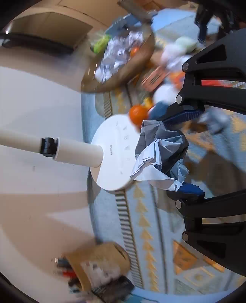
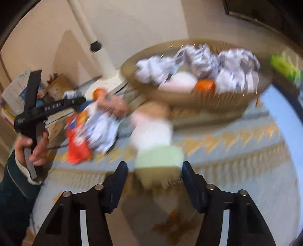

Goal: Organize objects
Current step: 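Grasp a grey crumpled paper with the left tool while the right tool grasps the pastel plush, then carry the grey paper and pastel plush over the glass bowl and open both tools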

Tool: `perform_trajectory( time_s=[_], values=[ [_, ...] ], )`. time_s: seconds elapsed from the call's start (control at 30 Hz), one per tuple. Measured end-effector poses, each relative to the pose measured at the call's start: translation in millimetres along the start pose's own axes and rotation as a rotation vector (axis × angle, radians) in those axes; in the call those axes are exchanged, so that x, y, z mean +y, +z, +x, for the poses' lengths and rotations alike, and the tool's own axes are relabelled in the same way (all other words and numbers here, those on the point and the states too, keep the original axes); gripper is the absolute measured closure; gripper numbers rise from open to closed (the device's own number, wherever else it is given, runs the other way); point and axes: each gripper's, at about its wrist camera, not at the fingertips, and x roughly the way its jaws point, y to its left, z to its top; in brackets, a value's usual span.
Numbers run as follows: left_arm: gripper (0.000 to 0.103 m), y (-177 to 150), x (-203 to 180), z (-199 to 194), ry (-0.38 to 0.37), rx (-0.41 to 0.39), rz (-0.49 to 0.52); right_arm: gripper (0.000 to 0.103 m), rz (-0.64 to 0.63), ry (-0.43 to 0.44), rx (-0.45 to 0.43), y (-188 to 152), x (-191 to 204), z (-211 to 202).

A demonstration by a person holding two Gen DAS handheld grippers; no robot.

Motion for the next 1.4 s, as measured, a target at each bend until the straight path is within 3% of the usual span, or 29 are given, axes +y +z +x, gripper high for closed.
perform_trajectory(
  time_s=[0.13, 0.2, 0.27, 0.43, 0.47, 0.5, 0.53, 0.6, 0.8, 0.9, 1.03, 1.1, 1.13, 1.2, 1.3, 1.4],
  values=[
    [0.052, -30.0, 5.2, -42.1, -0.022, -0.017, -0.049, 0.044, -0.044, 0.096, 0.017, -35.3, 32.5, -22.3],
    [0.052, -45.7, 6.6, -52.7, -0.045, -0.031, -0.086, 0.024, -0.061, 0.026, -0.003, -40.7, 36.9, -29.5],
    [0.052, -59.3, 4.7, -55.8, -0.044, -0.062, -0.093, 0.017, -0.077, -0.103, -0.058, -33.2, 32.4, -31.7],
    [0.052, -75.8, 5.0, -45.8, -0.077, -0.084, -0.091, 0.017, -0.056, -0.156, -0.078, 14.1, 11.2, -7.7],
    [0.052, -78.9, 3.9, -39.0, -0.046, -0.063, -0.077, 0.022, -0.063, -0.17, -0.065, 20.6, 12.5, -0.1],
    [0.052, -80.1, 3.0, -35.8, -0.026, -0.049, -0.066, 0.04, -0.075, -0.18, -0.047, 24.0, 13.8, 7.1],
    [0.052, -80.4, 0.4, -36.6, -0.013, -0.054, -0.056, 0.05, -0.077, -0.173, -0.014, 25.9, 13.2, 16.5],
    [0.052, -81.2, -3.8, -43.2, -0.016, -0.088, -0.04, 0.055, -0.095, -0.198, -0.013, 25.4, 19.5, 16.3],
    [0.051, -82.7, -8.9, -45.6, -0.033, -0.078, -0.025, 0.055, -0.06, -0.177, -0.046, -14.9, 30.4, -30.1],
    [0.051, -83.6, -11.0, -45.5, -0.023, -0.078, -0.012, 0.054, -0.056, -0.172, -0.015, -38.5, 29.9, -32.6],
    [0.051, -86.0, -18.0, -47.9, 0.017, -0.097, 0.026, 0.039, -0.074, -0.165, -0.014, -43.1, 34.4, -19.7],
    [0.051, -87.0, -22.9, -49.1, 0.038, -0.106, 0.049, 0.037, -0.087, -0.185, -0.023, -44.4, 39.0, -14.7],
    [0.051, -87.7, -25.4, -49.9, 0.039, -0.11, 0.059, 0.038, -0.102, -0.205, -0.023, -47.6, 43.7, -11.5],
    [0.051, -88.0, -29.5, -51.8, 0.047, -0.115, 0.073, 0.056, -0.131, -0.257, -0.032, -49.8, 54.3, -8.3],
    [0.051, -80.8, -41.5, -61.4, 0.027, -0.102, 0.105, 0.056, -0.194, -0.25, -0.043, -59.7, 69.5, -12.4],
    [0.051, -59.6, -67.2, -86.1, 0.001, -0.163, 0.198, 0.056, -0.271, -0.309, -0.03, -67.5, 82.5, -22.7]
  ],
)
